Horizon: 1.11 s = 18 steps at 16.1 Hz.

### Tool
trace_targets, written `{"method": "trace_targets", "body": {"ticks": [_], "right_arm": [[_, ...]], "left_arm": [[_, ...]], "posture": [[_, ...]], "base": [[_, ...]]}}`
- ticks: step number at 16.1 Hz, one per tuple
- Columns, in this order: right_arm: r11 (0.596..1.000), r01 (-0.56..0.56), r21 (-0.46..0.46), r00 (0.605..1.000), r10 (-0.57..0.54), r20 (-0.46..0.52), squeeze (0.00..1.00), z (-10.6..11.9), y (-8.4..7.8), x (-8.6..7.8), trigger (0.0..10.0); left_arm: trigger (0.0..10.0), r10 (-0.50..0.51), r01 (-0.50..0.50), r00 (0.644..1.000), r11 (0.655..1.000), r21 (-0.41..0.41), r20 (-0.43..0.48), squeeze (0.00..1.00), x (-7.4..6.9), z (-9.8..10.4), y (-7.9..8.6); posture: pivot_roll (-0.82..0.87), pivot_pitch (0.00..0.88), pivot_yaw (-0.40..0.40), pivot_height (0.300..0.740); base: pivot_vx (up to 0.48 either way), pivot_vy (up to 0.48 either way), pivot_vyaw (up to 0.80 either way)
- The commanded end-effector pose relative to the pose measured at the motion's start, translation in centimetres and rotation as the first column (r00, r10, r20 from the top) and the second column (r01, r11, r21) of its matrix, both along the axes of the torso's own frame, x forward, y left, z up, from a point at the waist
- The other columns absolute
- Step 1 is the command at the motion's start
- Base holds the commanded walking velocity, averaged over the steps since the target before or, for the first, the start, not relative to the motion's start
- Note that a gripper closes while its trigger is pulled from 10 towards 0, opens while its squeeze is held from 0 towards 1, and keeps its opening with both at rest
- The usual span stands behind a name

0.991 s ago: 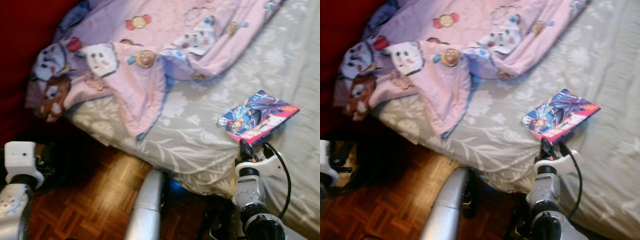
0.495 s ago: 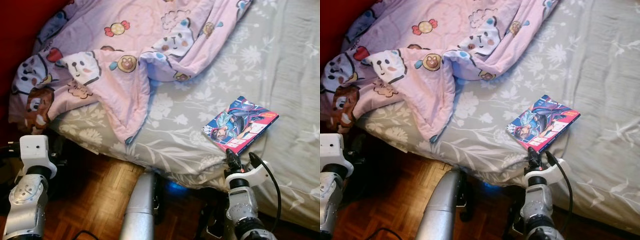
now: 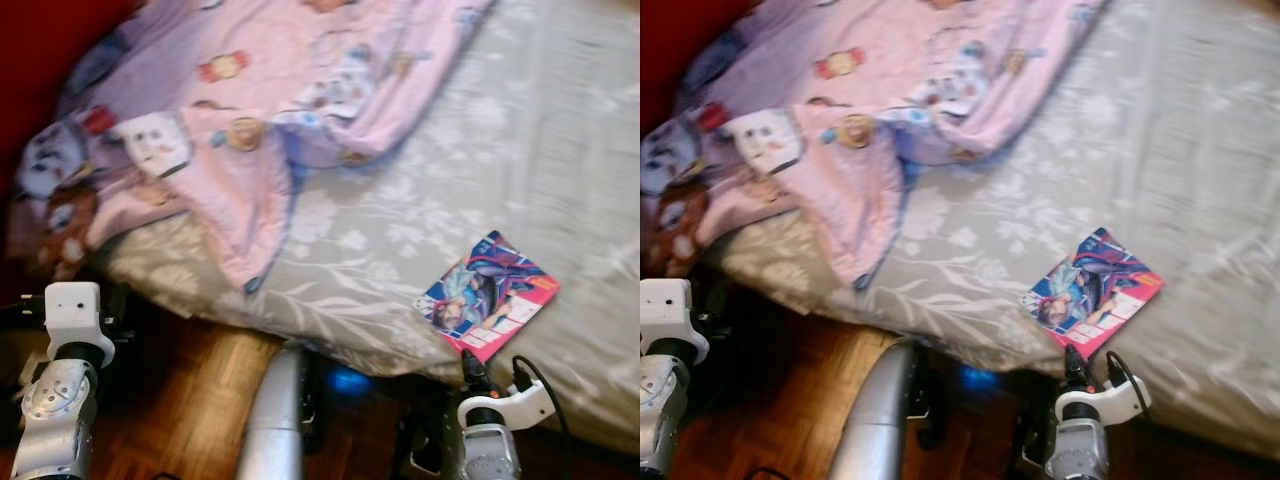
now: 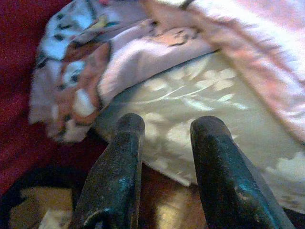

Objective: Clean up the room

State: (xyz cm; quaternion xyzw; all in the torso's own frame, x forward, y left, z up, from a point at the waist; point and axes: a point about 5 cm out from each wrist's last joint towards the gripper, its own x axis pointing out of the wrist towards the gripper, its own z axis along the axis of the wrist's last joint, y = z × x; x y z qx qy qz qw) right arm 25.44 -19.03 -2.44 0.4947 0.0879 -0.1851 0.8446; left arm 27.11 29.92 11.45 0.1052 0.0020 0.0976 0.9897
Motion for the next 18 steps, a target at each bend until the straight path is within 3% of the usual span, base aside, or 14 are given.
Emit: {"method": "trace_targets", "body": {"ticks": [1, 5, 10, 11, 12, 18], "right_arm": [[0.999, 0.026, 0.019, 0.997, -0.025, -0.071, 0.0, -1.4, 0.0, -1.7, 10.0], [0.999, 0.045, 0.001, 0.999, -0.045, 0.006, 0.0, -0.2, -1.0, -0.8, 10.0], [0.999, 0.037, 0.007, 0.999, -0.037, -0.024, 0.0, -0.6, -0.8, -0.9, 10.0], [0.999, 0.036, 0.018, 0.999, -0.036, -0.02, 0.14, -0.7, -0.7, -1.0, 10.0], [0.999, 0.034, 0.026, 0.999, -0.034, -0.014, 1.0, -0.7, -0.7, -1.1, 10.0], [0.997, 0.063, 0.048, 0.993, -0.067, 0.095, 1.0, 0.4, -1.3, -0.2, 10.0]], "left_arm": [[10.0, 0.021, -0.02, 0.999, 1.0, 0.014, -0.042, 0.0, -1.0, -1.0, 0.6], [10.0, 0.019, -0.018, 0.999, 1.0, 0.025, -0.046, 0.0, -1.2, -1.3, 0.6], [10.0, 0.014, -0.012, 0.998, 0.999, 0.043, -0.054, 0.0, -1.6, -1.3, 0.5], [10.0, 0.014, -0.012, 0.998, 0.999, 0.045, -0.055, 0.0, -1.7, -1.3, 0.6], [10.0, 0.013, -0.011, 0.998, 0.999, 0.048, -0.056, 0.0, -1.8, -1.2, 0.7], [10.0, 0.018, -0.015, 0.998, 0.998, 0.057, -0.061, 0.0, -2.3, -1.1, 1.2]], "posture": [[0.3, 0.402, 0.077, 0.63], [0.3, 0.403, 0.074, 0.63], [0.31, 0.405, 0.081, 0.63], [0.32, 0.407, 0.085, 0.63], [0.32, 0.41, 0.089, 0.63], [0.34, 0.419, 0.099, 0.63]], "base": [[0.0, 0.0, 0.0], [0.0, 0.0, 0.0], [0.0, 0.0, 0.0], [0.0, 0.0, 0.0], [0.0, 0.0, 0.0], [0.0, 0.0, 0.0]]}}
